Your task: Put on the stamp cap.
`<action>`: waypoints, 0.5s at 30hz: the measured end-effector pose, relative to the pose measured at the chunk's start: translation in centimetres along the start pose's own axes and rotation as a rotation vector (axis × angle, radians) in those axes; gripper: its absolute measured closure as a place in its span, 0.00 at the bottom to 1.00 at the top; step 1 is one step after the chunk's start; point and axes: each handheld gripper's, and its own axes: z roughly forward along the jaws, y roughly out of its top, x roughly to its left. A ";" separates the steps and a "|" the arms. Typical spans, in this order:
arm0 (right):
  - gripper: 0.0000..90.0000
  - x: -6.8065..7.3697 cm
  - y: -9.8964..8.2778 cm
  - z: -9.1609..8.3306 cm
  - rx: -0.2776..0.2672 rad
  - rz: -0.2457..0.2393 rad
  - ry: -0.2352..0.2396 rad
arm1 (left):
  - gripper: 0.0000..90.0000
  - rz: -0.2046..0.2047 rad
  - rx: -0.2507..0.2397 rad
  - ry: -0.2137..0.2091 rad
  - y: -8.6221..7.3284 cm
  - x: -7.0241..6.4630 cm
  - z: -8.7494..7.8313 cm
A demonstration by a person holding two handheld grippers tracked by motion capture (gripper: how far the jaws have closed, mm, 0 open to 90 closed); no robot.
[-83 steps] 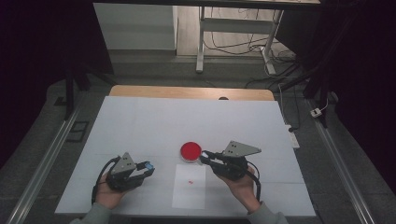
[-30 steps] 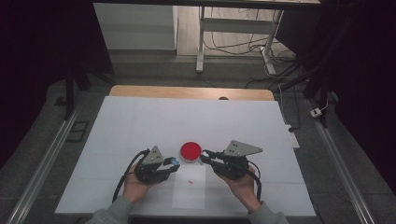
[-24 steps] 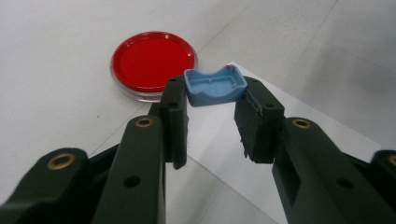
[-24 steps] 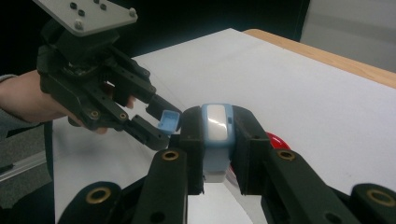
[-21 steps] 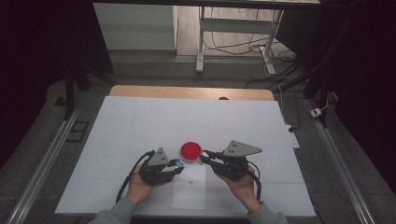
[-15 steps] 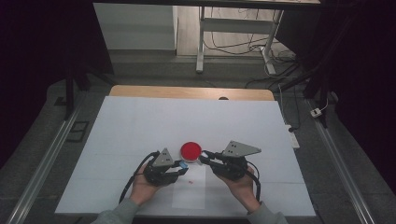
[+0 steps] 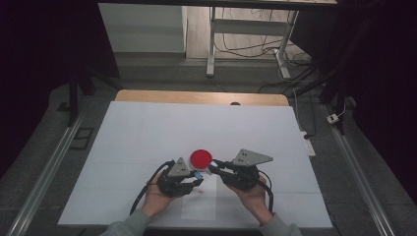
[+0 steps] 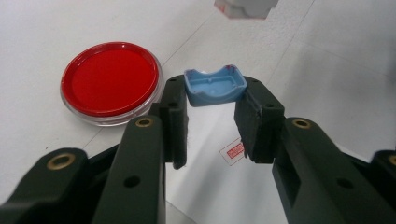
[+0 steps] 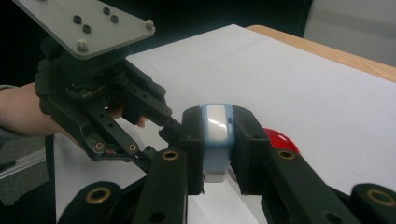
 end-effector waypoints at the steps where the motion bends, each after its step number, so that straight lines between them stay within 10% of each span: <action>1: 0.83 0.0 0.0 0.0 0.002 0.000 0.002 | 0.72 0.001 0.002 0.001 0.0 0.0 0.0; 15: 0.83 0.4 -0.1 0.6 0.009 -0.003 0.014 | 0.72 0.016 0.019 0.008 0.2 -0.4 0.8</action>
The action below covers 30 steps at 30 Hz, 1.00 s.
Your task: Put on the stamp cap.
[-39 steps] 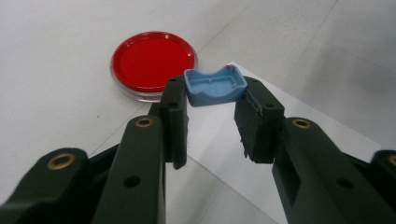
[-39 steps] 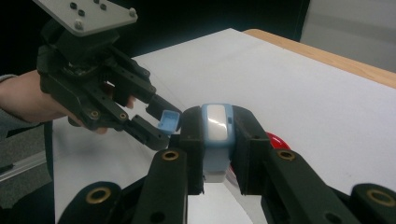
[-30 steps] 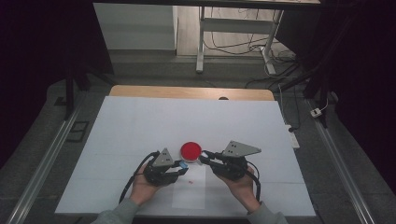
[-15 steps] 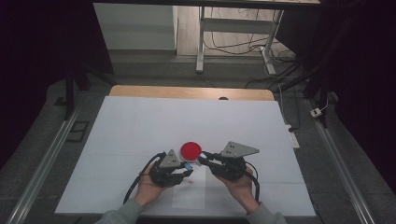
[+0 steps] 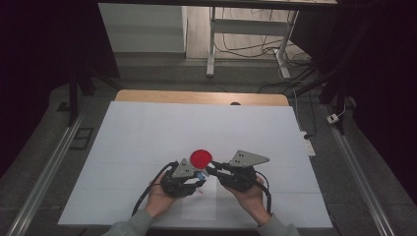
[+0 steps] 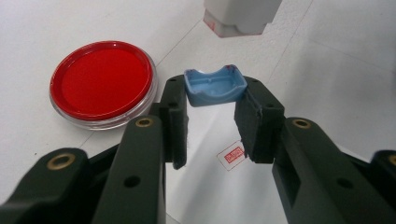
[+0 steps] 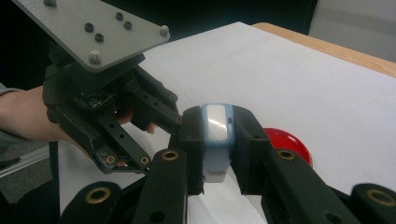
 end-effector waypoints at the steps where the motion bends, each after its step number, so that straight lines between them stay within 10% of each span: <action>1: 0.83 0.0 0.0 0.1 0.001 0.001 0.001 | 0.72 0.001 0.000 -0.001 0.0 0.0 0.0; 30: 0.83 0.7 -0.5 1.2 0.036 0.015 -0.021 | 0.72 0.007 -0.006 0.004 0.1 -0.4 0.1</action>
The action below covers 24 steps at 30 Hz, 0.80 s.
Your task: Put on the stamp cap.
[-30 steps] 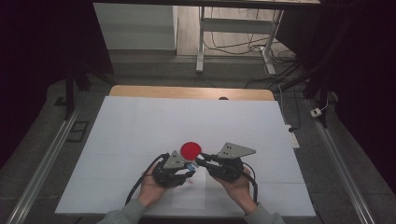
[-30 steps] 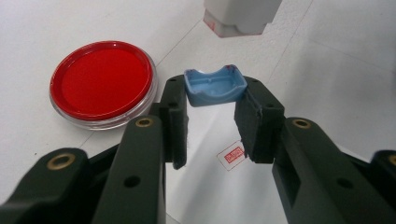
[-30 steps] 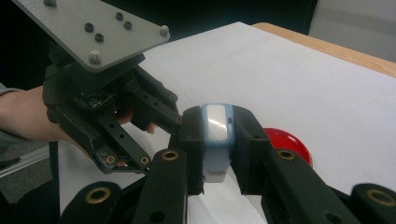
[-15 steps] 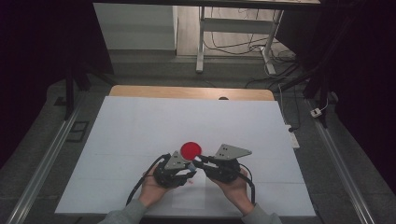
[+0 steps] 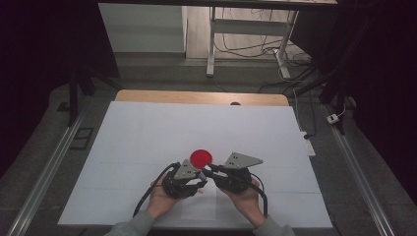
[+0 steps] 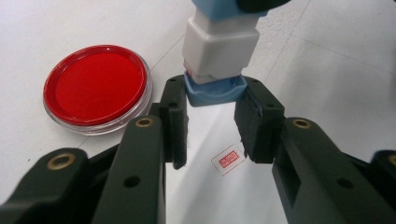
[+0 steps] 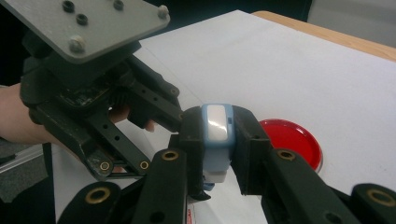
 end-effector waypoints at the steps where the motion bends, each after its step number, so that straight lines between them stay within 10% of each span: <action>1: 0.83 0.0 0.0 0.1 -0.003 0.003 0.001 | 0.72 0.001 0.001 0.001 0.0 0.0 0.0; 24: 0.83 0.5 -0.2 0.3 -0.006 0.065 -0.046 | 0.72 0.044 0.006 0.076 0.0 -0.6 0.2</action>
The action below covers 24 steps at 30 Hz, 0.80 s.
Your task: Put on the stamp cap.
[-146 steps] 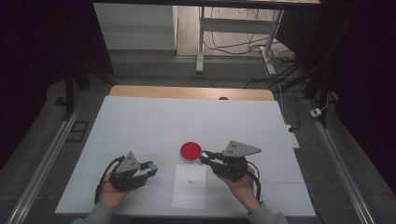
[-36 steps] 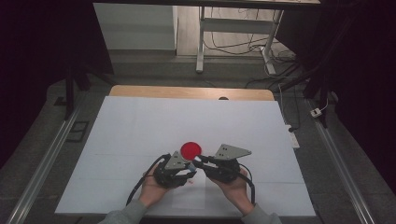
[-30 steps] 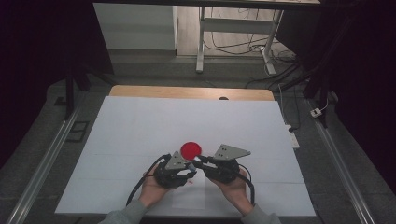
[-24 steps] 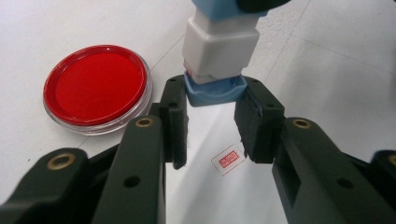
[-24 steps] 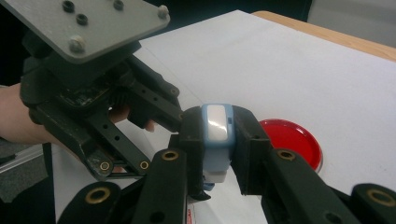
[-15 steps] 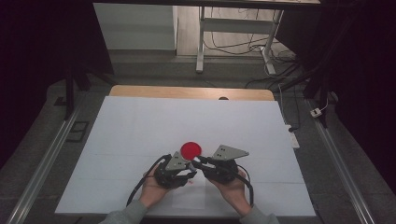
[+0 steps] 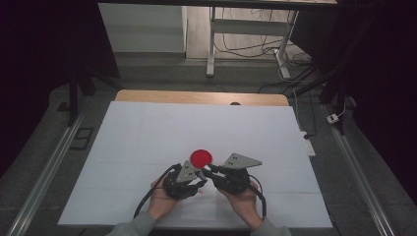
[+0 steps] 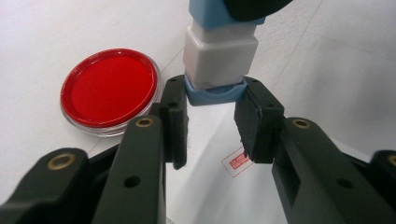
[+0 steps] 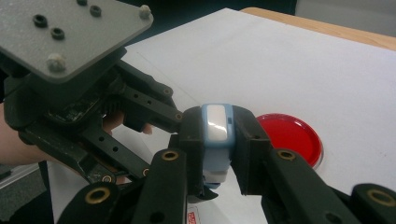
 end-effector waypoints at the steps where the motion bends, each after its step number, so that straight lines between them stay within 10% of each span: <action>1: 0.83 0.0 0.0 0.0 0.001 0.001 -0.002 | 0.72 0.002 0.001 0.002 0.0 0.0 0.0; 24: 0.83 0.4 -0.2 0.2 0.012 0.040 -0.040 | 0.72 0.011 0.005 0.033 -0.1 -0.1 0.1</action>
